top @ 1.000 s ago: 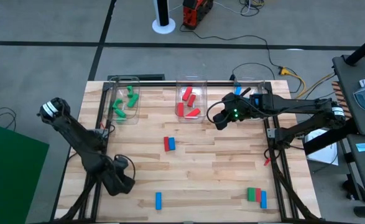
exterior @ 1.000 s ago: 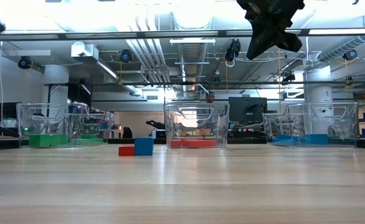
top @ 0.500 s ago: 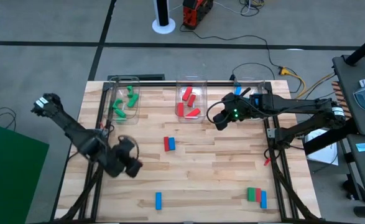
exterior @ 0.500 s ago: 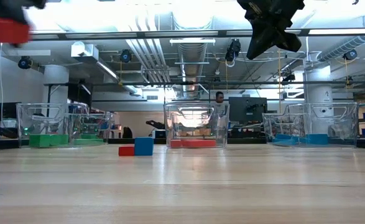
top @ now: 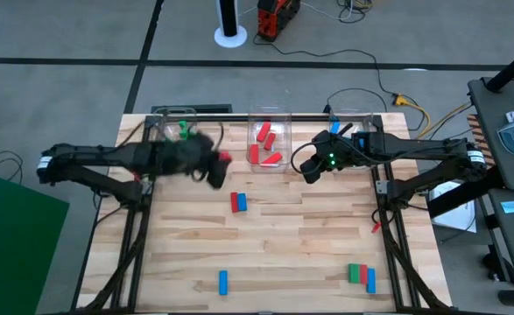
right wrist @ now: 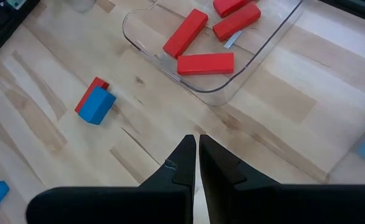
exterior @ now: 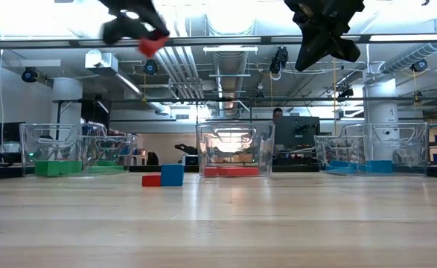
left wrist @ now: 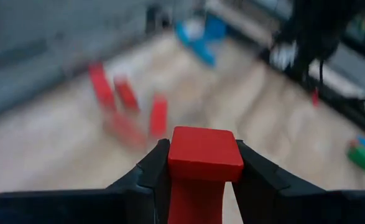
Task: Sort blocks
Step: Put the red wooden block into the middle transparent bin
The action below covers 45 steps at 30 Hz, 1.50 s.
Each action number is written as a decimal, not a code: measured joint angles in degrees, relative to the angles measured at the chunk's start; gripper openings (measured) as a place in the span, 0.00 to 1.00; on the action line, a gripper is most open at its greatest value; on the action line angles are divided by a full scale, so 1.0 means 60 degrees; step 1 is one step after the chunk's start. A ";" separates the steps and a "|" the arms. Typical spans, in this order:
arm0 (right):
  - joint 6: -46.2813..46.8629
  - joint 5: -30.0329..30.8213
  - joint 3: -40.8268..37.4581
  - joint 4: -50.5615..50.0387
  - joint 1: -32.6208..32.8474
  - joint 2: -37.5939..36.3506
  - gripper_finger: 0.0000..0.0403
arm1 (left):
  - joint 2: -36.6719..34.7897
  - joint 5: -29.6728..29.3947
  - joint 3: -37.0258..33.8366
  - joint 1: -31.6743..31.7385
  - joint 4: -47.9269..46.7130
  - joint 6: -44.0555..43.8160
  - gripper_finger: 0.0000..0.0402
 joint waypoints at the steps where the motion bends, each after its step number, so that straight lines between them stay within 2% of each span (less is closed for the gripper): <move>1: 0.0002 0.0008 0.0000 0.0003 0.0000 0.0000 0.03 | 0.0080 0.0184 0.0000 0.0395 0.0621 0.0629 0.29; 4: 0.0015 0.0080 0.0000 0.0003 0.0000 -0.0007 0.03 | 0.0475 0.1141 0.0002 0.1516 0.2591 0.1854 0.29; 9: 0.0033 0.0227 0.0000 -0.0001 0.0007 -0.0103 0.03 | 0.1548 0.2348 0.0004 0.2790 0.4905 0.2793 0.29; 14: 0.0126 0.0650 0.0000 -0.0001 0.0007 -0.0445 0.03 | 0.2832 0.3181 0.0004 0.3169 0.6803 0.3050 0.29; 17: 0.0131 0.0734 0.0000 -0.0001 0.0007 -0.0733 0.03 | 0.3486 0.3233 0.0004 0.3208 0.7458 0.3054 0.29; 25: 0.0091 0.0784 0.0000 0.0000 0.0007 -0.1367 0.03 | 0.4296 0.3415 0.0004 0.3222 0.7776 0.3005 0.28; 45: 0.0108 0.0714 0.0001 -0.0001 0.0011 -0.1344 0.03 | 0.4473 0.3455 0.0004 0.3233 0.7534 0.1745 0.34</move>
